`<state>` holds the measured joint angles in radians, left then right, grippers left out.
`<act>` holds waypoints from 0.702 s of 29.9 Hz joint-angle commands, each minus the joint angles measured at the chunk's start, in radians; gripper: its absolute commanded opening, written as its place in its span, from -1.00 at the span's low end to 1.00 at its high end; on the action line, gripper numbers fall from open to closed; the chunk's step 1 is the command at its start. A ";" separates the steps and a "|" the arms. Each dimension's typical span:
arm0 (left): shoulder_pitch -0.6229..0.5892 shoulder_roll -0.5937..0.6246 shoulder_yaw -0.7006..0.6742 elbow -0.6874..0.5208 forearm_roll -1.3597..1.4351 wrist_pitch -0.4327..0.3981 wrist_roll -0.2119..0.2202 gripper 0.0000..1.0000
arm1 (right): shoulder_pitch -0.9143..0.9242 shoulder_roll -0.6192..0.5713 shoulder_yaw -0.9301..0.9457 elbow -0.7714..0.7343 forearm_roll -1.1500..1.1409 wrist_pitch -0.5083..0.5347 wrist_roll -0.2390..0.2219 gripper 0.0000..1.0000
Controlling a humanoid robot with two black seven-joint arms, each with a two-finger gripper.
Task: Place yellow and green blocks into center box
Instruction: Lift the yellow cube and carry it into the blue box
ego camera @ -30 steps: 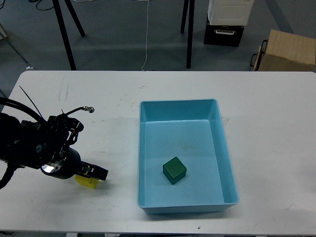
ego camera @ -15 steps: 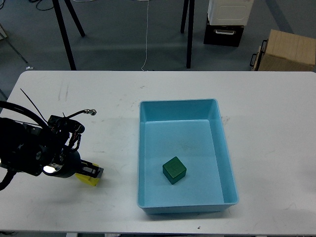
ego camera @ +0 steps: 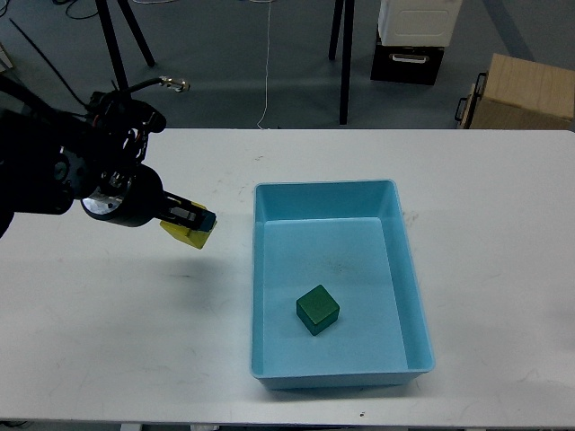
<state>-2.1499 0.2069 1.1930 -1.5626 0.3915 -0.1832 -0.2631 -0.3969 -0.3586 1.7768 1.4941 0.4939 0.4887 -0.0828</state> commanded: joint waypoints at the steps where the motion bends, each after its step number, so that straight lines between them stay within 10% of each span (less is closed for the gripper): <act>1: -0.021 -0.145 -0.067 0.013 -0.078 -0.019 -0.011 -1.00 | -0.010 0.000 0.003 -0.001 0.000 0.000 0.000 1.00; 21: 0.131 -0.207 -0.168 0.116 -0.140 -0.010 -0.120 -0.86 | -0.010 -0.002 0.001 -0.005 -0.001 0.000 0.000 1.00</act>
<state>-2.0237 -0.0001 1.0524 -1.4517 0.2644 -0.1906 -0.3701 -0.4064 -0.3590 1.7763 1.4894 0.4924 0.4887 -0.0827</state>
